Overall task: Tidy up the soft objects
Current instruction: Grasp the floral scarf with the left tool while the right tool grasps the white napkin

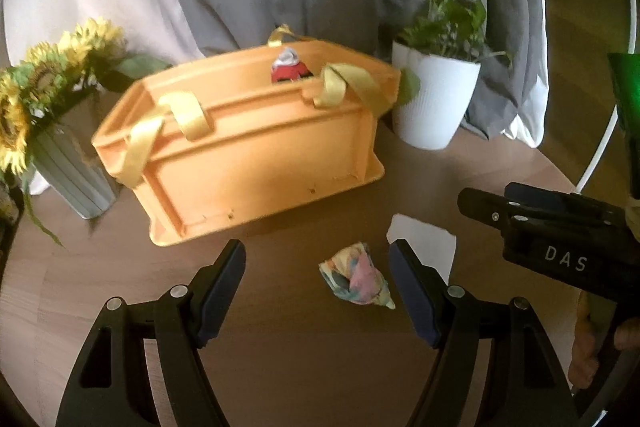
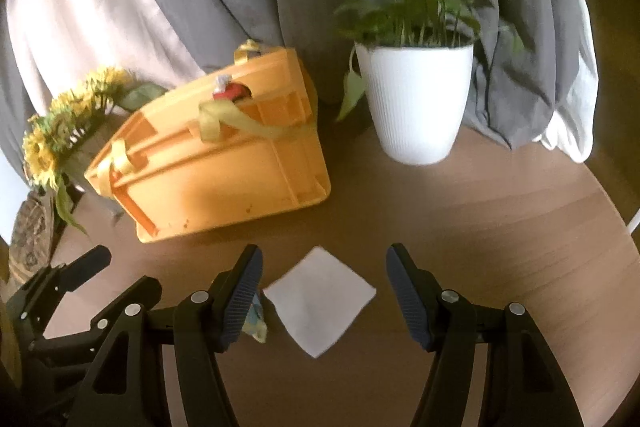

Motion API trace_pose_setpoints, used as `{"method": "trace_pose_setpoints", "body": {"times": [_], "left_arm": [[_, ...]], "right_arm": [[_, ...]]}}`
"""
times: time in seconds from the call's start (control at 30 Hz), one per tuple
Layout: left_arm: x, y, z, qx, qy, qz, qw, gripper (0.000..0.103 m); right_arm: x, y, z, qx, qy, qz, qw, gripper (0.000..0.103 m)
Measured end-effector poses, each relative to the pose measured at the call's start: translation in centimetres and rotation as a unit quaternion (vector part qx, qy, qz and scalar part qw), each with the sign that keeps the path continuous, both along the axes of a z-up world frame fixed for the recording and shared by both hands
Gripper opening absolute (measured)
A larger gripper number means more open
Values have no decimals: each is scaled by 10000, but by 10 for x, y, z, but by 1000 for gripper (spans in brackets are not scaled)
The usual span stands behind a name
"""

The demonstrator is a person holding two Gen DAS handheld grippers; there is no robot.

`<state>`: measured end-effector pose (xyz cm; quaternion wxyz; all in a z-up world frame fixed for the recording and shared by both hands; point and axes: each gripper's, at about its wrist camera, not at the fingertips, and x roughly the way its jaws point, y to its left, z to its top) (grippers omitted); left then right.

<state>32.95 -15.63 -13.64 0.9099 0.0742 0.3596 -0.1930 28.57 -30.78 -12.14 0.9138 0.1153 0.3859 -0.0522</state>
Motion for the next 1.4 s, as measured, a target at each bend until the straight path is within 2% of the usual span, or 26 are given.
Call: {"method": "trace_pose_setpoints", "body": {"times": [0.4, 0.6, 0.77, 1.03, 1.17, 1.27, 1.37, 1.4], "left_arm": [[8, -13, -35, 121, 376, -256, 9989, 73], [12, -18, -49, 175, 499, -341, 9980, 73], [16, -23, -57, 226, 539, -399, 9975, 73], [22, -28, -68, 223, 600, -470, 9968, 73], [25, -29, -71, 210, 705, -533, 9959, 63], [27, -30, -72, 152, 761, -577, 9953, 54], [28, -31, -70, 136, 766, -585, 9953, 42], [29, -32, -70, 158, 752, -589, 9953, 42]], "right_arm": [[10, -8, -41, 152, 493, 154, 9985, 65], [22, -7, -60, 198, 711, 409, 9964, 65], [29, -1, -70, 129, 841, 658, 9942, 65], [35, 1, -82, 62, 985, 766, 9922, 65], [37, 4, -83, -22, 996, 826, 9916, 62], [37, 6, -83, -85, 1001, 866, 9912, 56], [37, 8, -83, -206, 1010, 847, 9911, 43], [37, 9, -83, -259, 1010, 849, 9909, 37]]}}
